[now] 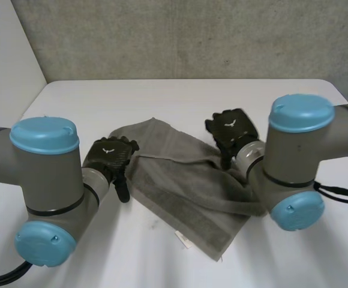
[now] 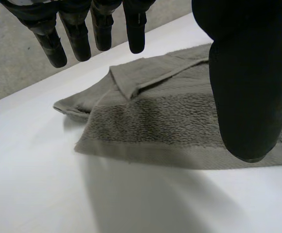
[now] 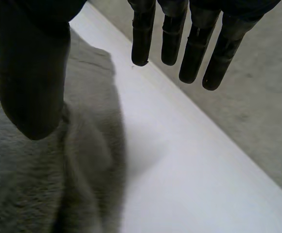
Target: Fold the towel.
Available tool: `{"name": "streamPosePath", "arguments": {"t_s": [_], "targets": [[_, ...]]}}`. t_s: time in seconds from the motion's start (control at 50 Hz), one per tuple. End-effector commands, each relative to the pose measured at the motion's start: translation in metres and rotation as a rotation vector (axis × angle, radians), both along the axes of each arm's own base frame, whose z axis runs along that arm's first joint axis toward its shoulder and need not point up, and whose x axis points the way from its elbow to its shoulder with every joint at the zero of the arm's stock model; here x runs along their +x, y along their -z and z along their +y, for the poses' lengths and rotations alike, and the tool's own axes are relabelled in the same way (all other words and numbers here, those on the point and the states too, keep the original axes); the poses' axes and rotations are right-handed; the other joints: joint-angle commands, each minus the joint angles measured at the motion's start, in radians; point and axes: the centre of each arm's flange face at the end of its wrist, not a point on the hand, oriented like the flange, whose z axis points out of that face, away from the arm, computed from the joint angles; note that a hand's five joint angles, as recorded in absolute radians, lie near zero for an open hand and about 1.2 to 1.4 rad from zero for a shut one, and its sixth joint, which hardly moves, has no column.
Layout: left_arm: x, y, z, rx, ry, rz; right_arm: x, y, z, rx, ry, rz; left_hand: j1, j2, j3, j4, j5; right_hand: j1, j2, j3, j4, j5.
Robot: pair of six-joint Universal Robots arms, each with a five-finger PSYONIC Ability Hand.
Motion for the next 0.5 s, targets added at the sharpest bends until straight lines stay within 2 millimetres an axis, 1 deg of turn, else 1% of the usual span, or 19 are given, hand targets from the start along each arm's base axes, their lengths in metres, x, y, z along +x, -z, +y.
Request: {"name": "streamPosePath", "arguments": {"t_s": [0.02, 0.06, 0.12, 0.16, 0.28, 0.32, 0.38, 0.4, 0.42, 0.46, 0.48, 0.5], "targets": [[-0.007, 0.003, 0.008, 0.002, 0.028, -0.001, 0.022, 0.019, -0.004, 0.020, -0.051, 0.000, -0.019, 0.038, 0.038, 0.038, 0.014, -0.066, -0.075, -0.059, -0.058, -0.018], [-0.007, 0.004, 0.008, 0.002, 0.030, -0.001, 0.027, 0.028, -0.010, 0.035, -0.053, 0.011, -0.019, 0.038, 0.038, 0.038, 0.014, -0.066, -0.075, -0.059, -0.058, -0.018], [-0.009, 0.009, 0.005, -0.007, 0.030, 0.003, 0.029, 0.030, -0.013, 0.040, -0.054, 0.014, -0.016, 0.041, 0.041, 0.041, 0.017, -0.063, -0.072, -0.056, -0.055, -0.015], [-0.012, 0.015, 0.002, -0.019, 0.032, 0.009, 0.034, 0.036, -0.019, 0.047, -0.054, 0.019, -0.016, 0.041, 0.041, 0.041, 0.017, -0.054, -0.063, -0.047, -0.046, -0.006], [-0.013, 0.021, 0.000, -0.022, 0.032, 0.011, 0.041, 0.047, -0.030, 0.036, -0.056, 0.013, -0.016, 0.041, 0.041, 0.041, 0.017, -0.040, -0.049, -0.032, -0.031, 0.008], [-0.014, 0.022, -0.001, -0.023, 0.032, 0.011, 0.045, 0.054, -0.037, 0.028, -0.054, 0.010, -0.016, 0.041, 0.041, 0.041, 0.017, -0.022, -0.031, -0.015, -0.014, 0.026], [-0.014, 0.023, -0.001, -0.027, 0.034, 0.014, 0.048, 0.053, -0.040, 0.017, -0.057, 0.004, -0.013, 0.044, 0.044, 0.044, 0.020, 0.031, 0.022, 0.038, 0.039, 0.079], [-0.014, 0.023, -0.001, -0.027, 0.034, 0.014, 0.051, 0.053, -0.042, 0.009, -0.067, -0.005, -0.013, 0.044, 0.044, 0.044, 0.020, 0.217, 0.208, 0.224, 0.225, 0.265], [-0.015, 0.023, -0.001, -0.029, 0.034, 0.016, 0.051, 0.053, -0.042, 0.009, -0.067, -0.005, -0.013, 0.044, 0.044, 0.044, 0.020, 0.219, 0.210, 0.226, 0.227, 0.267], [-0.015, 0.023, 0.000, -0.029, 0.036, 0.017, 0.058, 0.054, -0.047, -0.007, -0.097, -0.025, -0.016, 0.041, 0.041, 0.041, 0.017, 0.791, 0.782, 0.798, 0.799, 0.839], [-0.015, 0.023, 0.001, -0.027, 0.038, 0.016, 0.058, 0.054, -0.047, -0.007, -0.097, -0.026, -0.016, 0.041, 0.041, 0.041, 0.017, 0.794, 0.785, 0.801, 0.802, 0.842], [-0.015, 0.023, 0.001, -0.026, 0.038, 0.015, 0.059, 0.051, -0.050, -0.021, -0.097, -0.037, -0.016, 0.041, 0.041, 0.041, 0.017, 0.973, 0.964, 0.981, 0.981, 1.021]]}}
